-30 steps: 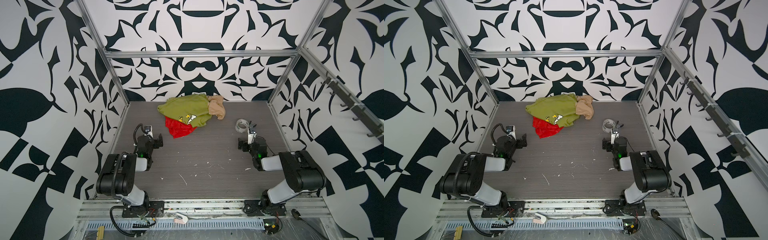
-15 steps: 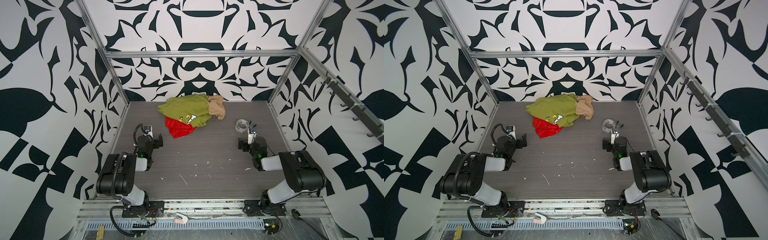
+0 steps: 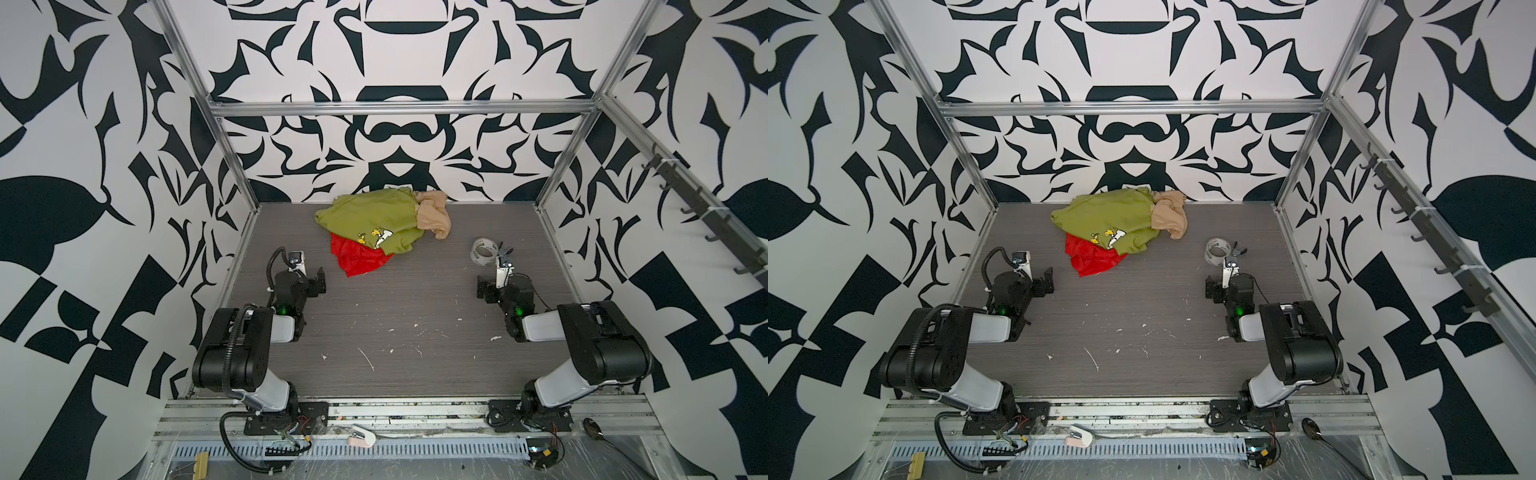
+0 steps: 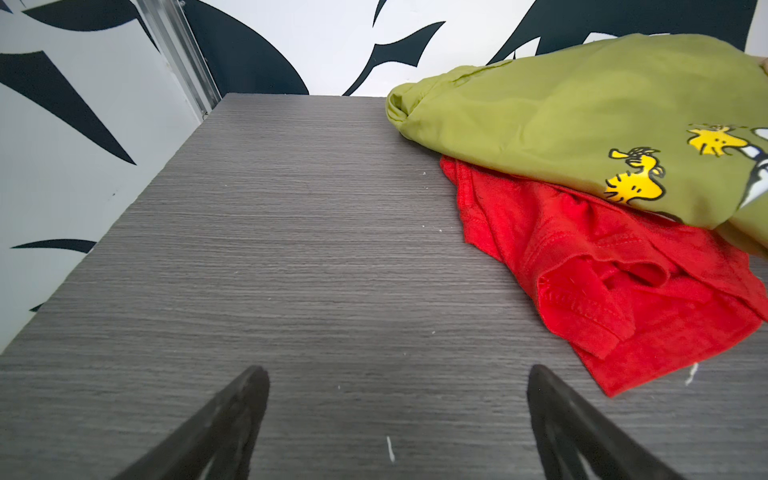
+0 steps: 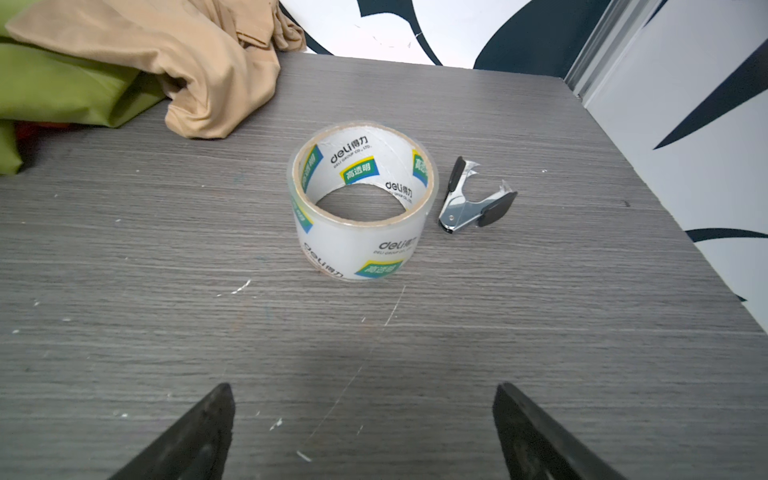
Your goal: Pick out a specific cloth from the pile
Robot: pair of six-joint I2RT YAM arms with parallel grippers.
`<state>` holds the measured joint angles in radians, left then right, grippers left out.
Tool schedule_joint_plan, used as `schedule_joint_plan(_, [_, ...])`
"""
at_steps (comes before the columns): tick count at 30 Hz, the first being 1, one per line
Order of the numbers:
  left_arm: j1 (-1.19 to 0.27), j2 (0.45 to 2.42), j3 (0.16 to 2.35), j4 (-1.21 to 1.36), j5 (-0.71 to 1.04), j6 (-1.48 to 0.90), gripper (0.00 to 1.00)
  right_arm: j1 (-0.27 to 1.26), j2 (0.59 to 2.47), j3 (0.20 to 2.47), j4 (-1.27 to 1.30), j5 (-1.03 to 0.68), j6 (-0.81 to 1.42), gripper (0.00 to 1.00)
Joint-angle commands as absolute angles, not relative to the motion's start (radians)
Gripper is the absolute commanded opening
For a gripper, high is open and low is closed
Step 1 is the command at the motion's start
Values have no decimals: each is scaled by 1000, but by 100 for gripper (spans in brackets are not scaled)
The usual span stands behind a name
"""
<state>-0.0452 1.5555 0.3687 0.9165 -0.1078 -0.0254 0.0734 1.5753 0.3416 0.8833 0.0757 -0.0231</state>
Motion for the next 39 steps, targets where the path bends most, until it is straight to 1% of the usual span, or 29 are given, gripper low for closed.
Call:
schedule_joint_plan(1, [-41,1561,360,936,-101,-23,99,74,1556,354,916,104,-9,99])
schedule_joint_plan(39, [-41,1563,365,931,-103,-23,99,67,1560,365,903,99,2,99])
